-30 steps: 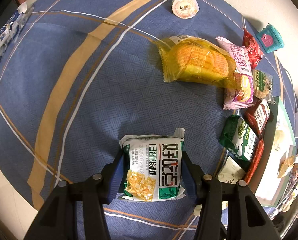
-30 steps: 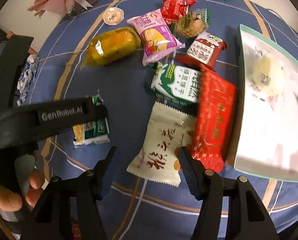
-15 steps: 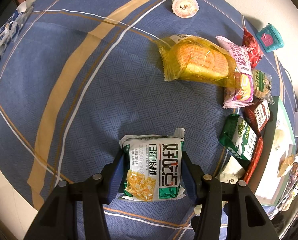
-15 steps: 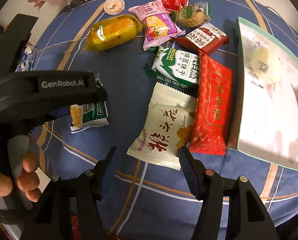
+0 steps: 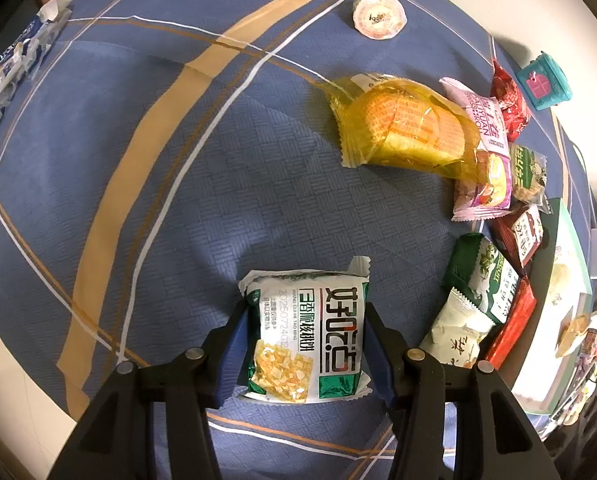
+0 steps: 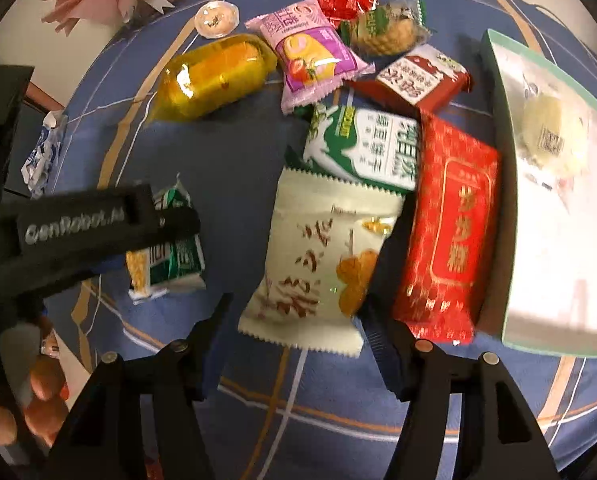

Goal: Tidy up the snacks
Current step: 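Grasp the green cracker pack with the left gripper while the right grasps the white pastry pack, then carry both packs into the white tray and open both grippers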

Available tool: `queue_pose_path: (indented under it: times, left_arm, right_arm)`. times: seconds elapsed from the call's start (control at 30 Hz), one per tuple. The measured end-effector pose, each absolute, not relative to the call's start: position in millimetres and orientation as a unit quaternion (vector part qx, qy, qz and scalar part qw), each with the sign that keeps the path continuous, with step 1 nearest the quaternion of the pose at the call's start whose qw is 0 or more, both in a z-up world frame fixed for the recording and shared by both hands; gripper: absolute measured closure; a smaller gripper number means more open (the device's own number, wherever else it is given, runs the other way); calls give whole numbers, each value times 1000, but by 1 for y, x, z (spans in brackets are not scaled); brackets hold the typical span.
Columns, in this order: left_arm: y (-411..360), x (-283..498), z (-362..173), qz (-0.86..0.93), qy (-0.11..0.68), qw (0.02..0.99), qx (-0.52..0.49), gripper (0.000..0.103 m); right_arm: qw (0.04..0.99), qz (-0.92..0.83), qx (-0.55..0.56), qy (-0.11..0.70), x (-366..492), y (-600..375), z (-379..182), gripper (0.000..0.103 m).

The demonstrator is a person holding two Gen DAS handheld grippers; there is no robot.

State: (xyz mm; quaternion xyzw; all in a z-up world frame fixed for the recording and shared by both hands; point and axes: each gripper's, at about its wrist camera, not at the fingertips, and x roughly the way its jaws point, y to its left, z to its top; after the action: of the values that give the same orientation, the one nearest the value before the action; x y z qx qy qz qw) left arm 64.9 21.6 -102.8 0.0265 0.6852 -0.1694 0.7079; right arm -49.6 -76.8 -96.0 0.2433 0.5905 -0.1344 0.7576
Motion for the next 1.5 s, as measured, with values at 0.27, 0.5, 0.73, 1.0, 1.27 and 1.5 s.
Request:
queue_pose_path:
  times: [0.27,0.5,0.73,1.0,1.27,1.5]
  left_arm:
    - [22,66,-105,-169,684,709,31,46]
    - [22,68,-98,-164,675,718,32,50]
    - [26,71,-78,-165,652,739,23,51]
    - [33,68,-27,-178,592,786,8,51]
    - [22,55,-10,-188,571,799,3,51]
    - [-21,33,-8,-219,567,794,23,51]
  right_arm:
    - [773,-162,181,586,-31,-68,-100,39]
    - [778,-166,137,590,-27,-54,-101,48]
    - [796,-155,138,568,-34,-56,-85,49]
    - [838,-149,159,500,-48,-67,-34,49]
    - [844,-178,185,472,-83,-98,-17,49]
    - [827,-255,208,457,-117,-159,-13,49]
